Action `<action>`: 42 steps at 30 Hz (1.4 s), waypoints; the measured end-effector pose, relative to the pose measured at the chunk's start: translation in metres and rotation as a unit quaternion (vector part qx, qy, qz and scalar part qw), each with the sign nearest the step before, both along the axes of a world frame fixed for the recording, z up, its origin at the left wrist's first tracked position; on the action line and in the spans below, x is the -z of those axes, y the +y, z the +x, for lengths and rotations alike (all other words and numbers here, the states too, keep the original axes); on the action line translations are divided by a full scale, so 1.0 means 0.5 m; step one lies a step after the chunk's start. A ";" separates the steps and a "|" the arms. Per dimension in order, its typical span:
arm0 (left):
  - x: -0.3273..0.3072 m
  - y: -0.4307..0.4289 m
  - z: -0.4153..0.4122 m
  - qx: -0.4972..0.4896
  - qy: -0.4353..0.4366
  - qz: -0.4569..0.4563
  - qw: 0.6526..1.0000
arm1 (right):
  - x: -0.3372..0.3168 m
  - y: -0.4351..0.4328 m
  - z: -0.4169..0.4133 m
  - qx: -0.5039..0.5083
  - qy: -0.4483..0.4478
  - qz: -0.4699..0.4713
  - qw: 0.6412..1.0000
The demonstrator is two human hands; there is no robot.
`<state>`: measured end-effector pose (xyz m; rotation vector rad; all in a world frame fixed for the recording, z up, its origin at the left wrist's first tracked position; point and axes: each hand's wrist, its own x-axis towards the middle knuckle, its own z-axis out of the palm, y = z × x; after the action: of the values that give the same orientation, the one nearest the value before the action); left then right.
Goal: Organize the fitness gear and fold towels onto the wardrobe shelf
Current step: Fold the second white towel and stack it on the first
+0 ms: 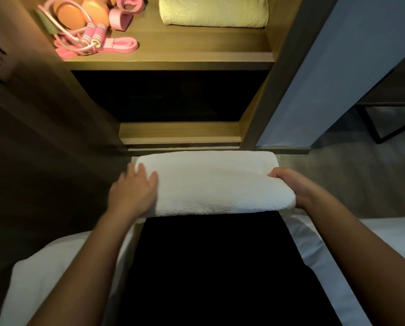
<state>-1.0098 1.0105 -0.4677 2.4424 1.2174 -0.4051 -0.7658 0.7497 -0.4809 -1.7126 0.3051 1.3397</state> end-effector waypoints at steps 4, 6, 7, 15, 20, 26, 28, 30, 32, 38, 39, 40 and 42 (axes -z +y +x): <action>-0.007 0.090 -0.044 -0.294 -0.061 -0.419 0.857 | -0.013 -0.002 0.007 -0.005 0.003 -0.001 1.000; -0.008 0.113 -0.045 -0.294 -0.072 -0.494 0.815 | -0.024 -0.003 0.009 -0.008 0.004 0.010 1.000; -0.007 0.121 -0.040 -0.291 -0.078 -0.500 0.812 | -0.030 -0.004 0.010 -0.012 -0.001 0.015 1.000; -0.019 0.112 -0.056 -0.155 -0.330 -0.466 0.806 | -0.043 -0.056 -0.003 -0.014 -0.233 0.205 0.951; -0.014 0.056 -0.089 -0.102 -0.403 -0.436 0.798 | -0.027 -0.083 -0.008 -0.099 -0.289 0.230 0.924; -0.020 0.028 -0.051 -0.181 -0.453 -0.404 0.774 | -0.034 -0.074 -0.023 -0.032 -0.289 0.255 0.922; -0.021 0.023 -0.044 -0.198 -0.460 -0.380 0.778 | -0.038 -0.059 -0.042 0.000 -0.312 0.232 0.921; -0.026 0.033 -0.044 -0.210 -0.447 -0.367 0.789 | -0.044 -0.048 -0.050 0.020 -0.346 0.200 0.916; -0.036 0.049 -0.046 -0.218 -0.391 -0.378 0.810 | -0.062 -0.044 -0.043 0.008 -0.345 0.153 0.926; -0.001 0.065 -0.043 -0.215 -0.083 -0.364 0.902 | -0.047 -0.032 -0.035 -0.221 -0.205 -0.062 0.951; 0.004 0.071 -0.037 -0.182 -0.072 -0.311 0.930 | -0.043 -0.024 -0.028 -0.241 -0.250 -0.094 0.933; 0.000 0.079 -0.030 -0.137 -0.076 -0.241 0.958 | -0.044 -0.014 -0.020 -0.262 -0.309 -0.116 0.907; -0.027 0.080 -0.004 -0.029 -0.118 -0.107 0.987 | -0.063 0.014 -0.014 -0.322 -0.436 -0.123 0.831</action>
<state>-1.0117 1.0504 -0.4545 2.1947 1.0813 -0.2103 -0.7729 0.7569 -0.4492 -2.5825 -0.7180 0.7955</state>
